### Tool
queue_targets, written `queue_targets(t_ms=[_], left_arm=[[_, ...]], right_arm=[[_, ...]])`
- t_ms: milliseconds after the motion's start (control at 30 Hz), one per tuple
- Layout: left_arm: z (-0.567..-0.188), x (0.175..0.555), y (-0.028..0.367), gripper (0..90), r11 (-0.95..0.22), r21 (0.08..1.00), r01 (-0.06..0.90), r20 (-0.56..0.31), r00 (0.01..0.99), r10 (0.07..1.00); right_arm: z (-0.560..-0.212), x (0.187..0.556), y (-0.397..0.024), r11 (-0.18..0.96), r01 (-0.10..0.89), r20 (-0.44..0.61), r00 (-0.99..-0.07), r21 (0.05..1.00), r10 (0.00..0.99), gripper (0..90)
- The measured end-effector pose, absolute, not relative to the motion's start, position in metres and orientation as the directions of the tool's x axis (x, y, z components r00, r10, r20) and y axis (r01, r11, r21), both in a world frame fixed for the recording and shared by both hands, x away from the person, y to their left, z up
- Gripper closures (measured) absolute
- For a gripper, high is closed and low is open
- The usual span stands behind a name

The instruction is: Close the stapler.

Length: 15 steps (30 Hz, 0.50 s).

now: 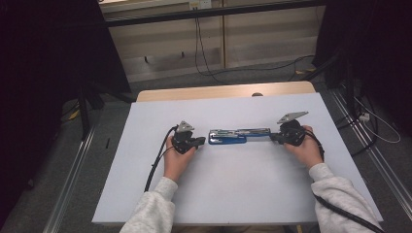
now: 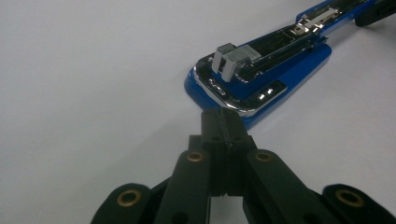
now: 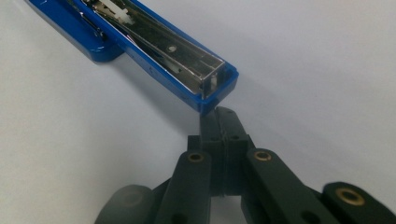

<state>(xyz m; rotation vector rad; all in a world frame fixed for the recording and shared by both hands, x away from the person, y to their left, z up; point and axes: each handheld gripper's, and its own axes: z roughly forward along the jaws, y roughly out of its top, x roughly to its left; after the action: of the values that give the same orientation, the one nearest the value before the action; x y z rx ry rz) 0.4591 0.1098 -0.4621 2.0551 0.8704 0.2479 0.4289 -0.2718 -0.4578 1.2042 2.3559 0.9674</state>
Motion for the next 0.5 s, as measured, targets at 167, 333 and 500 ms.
queue_targets(t_ms=[167,333,500], left_arm=[[-0.464,0.468,0.103,90.0,-0.382,0.780,0.495,-0.144,0.737,0.660],[-0.464,0.468,0.097,90.0,-0.401,0.774,0.490,-0.142,0.751,0.644],[-0.464,0.468,0.097,89.9,-0.397,0.778,0.487,-0.148,0.756,0.638]], right_arm=[[-0.459,0.430,-0.274,0.403,0.588,0.035,-0.593,0.701,0.805,90.0],[-0.459,0.430,-0.274,0.403,0.587,0.035,-0.594,0.702,0.804,90.0],[-0.459,0.430,-0.273,0.408,0.585,0.028,-0.594,0.701,0.804,90.0]])
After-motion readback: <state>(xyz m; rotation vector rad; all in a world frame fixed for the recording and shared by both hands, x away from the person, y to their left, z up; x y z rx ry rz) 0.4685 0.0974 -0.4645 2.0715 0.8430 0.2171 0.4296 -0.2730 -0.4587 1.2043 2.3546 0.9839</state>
